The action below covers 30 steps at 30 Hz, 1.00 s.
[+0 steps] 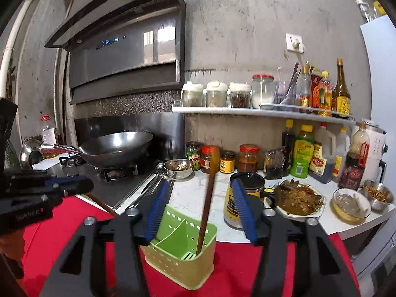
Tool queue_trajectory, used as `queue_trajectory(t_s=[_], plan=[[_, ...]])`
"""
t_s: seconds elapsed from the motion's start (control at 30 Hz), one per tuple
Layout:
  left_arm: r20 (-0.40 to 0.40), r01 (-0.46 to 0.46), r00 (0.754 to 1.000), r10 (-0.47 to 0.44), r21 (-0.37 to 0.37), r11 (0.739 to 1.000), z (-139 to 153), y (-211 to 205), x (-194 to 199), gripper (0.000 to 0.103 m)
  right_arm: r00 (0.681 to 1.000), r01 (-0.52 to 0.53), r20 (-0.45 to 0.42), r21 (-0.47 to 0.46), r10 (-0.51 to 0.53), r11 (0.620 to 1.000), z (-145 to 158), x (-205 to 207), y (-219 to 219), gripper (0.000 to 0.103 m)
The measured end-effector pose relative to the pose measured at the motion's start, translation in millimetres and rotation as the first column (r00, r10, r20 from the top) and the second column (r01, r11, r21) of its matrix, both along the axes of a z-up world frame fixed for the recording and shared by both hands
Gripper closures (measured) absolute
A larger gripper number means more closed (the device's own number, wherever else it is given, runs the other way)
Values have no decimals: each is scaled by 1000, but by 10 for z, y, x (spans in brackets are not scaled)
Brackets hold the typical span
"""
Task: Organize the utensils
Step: 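Open both tools to drop the chopsticks upright into the green holder, then close the right tool on another chopstick while the left tool grasps one too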
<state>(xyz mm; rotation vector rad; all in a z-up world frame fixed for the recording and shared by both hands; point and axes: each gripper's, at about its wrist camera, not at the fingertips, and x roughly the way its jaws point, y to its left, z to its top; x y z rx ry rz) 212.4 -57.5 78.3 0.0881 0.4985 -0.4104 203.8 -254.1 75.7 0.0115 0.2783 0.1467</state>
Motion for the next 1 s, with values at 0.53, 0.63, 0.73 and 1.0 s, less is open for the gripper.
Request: queue_trajectory(t_s=[0.53,0.63,0.73,1.0], plan=[[-63,-161,984,164,60,985,-254,662,-1134,65,990,-45,-132,-48,38,998,-404,-1537,86,47],[-135,-169,974,183,104,980,-685,729,-1328,65,981,-53,-191,-59,41,997,-678,-1724,162,47],[-221,-151,959,177,129,980,-1136,782,-1504,65,970,-59,-240,-67,41,996,-935,-1886,253,47],[-331,-154,926,181,105,982,-1638,975,-1686,65,929,-64,-365,-26,50,998,-1432,-2009,381,47]])
